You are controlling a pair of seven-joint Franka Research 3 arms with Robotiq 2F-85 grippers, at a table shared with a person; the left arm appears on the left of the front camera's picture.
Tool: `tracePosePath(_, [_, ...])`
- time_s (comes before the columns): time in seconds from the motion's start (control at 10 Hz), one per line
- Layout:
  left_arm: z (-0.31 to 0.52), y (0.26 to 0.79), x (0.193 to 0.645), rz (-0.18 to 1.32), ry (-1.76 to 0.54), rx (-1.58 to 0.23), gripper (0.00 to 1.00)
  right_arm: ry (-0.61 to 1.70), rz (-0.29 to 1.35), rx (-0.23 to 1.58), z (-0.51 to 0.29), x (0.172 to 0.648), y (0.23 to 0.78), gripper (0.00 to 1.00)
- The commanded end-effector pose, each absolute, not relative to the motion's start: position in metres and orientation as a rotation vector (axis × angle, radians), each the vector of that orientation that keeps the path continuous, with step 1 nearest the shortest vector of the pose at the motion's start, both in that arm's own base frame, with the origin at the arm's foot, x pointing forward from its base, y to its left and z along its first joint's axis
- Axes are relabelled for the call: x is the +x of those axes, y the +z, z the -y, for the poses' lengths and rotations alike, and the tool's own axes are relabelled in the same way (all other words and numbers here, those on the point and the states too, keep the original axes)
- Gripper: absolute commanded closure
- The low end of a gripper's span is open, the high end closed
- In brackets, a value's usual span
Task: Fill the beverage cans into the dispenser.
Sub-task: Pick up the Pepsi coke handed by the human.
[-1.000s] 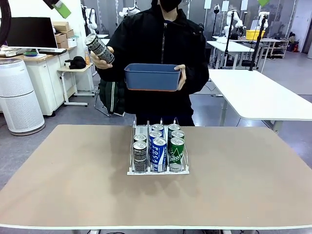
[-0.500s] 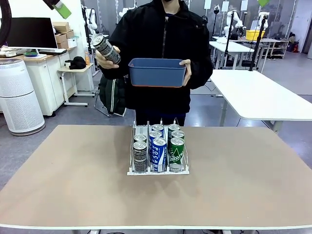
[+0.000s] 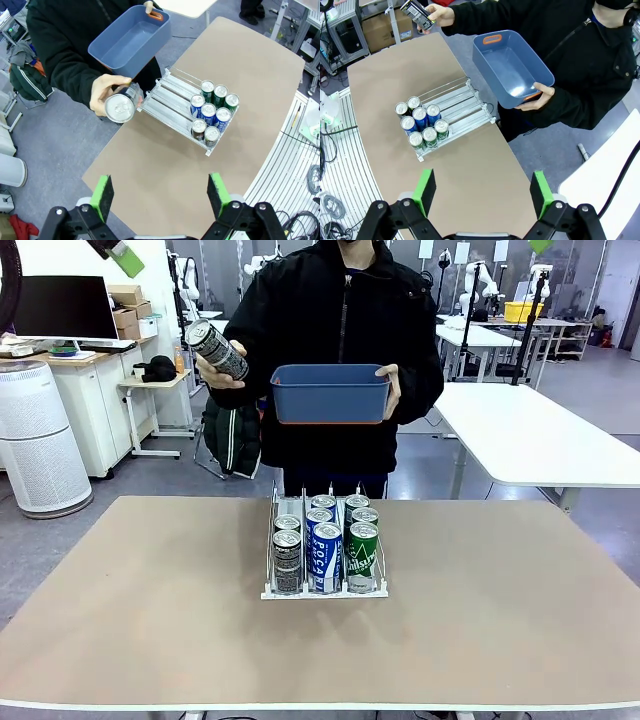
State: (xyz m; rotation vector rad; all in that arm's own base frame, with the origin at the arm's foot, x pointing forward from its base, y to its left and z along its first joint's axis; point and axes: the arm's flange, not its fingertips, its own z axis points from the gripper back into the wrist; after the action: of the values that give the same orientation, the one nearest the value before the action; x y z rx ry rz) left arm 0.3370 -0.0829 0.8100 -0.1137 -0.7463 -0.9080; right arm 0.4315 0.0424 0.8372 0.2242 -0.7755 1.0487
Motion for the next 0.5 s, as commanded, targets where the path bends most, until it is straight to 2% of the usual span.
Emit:
tracePosePath(0.0, [0.084,0.804,0.353,0.798,-0.855,-0.146,0.00,1.051,0.779,0.225,-0.043,0.431,0.838,0.00])
tracePosePath(0.4, [0.086,0.776,0.395,0.817,-0.860,-0.245,0.00,1.051,0.779,0.225,-0.043,0.431,0.838,0.00])
